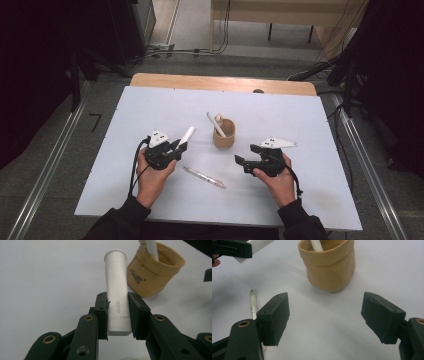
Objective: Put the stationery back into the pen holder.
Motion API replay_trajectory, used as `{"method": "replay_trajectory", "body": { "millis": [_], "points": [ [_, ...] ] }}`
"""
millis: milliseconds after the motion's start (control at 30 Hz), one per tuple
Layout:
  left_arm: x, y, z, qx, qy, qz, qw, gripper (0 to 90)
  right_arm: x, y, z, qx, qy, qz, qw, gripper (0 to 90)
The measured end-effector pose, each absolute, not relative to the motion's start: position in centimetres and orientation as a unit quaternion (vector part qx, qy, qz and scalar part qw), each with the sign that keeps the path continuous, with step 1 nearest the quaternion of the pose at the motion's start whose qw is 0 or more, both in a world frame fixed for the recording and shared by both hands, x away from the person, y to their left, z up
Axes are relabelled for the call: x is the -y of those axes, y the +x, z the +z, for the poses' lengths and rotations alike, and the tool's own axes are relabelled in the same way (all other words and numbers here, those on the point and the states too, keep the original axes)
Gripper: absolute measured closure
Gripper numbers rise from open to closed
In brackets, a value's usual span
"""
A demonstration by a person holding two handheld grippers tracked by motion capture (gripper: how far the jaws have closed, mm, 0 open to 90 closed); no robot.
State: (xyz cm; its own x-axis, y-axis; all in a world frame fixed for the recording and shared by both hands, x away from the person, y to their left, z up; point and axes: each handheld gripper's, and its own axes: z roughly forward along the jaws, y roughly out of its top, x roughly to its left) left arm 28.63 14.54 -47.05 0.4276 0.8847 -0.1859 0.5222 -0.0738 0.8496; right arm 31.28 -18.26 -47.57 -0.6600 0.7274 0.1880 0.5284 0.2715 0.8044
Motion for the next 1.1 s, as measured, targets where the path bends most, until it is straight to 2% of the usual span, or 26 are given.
{"method": "replay_trajectory", "body": {
  "millis": [1100],
  "points": [
    [-8.7,28.0,-46.9,-0.433,0.728,0.167,0.505,72.1,16.3,32.0,-46.3,-0.782,0.385,0.479,0.104,22.4]
  ]
}}
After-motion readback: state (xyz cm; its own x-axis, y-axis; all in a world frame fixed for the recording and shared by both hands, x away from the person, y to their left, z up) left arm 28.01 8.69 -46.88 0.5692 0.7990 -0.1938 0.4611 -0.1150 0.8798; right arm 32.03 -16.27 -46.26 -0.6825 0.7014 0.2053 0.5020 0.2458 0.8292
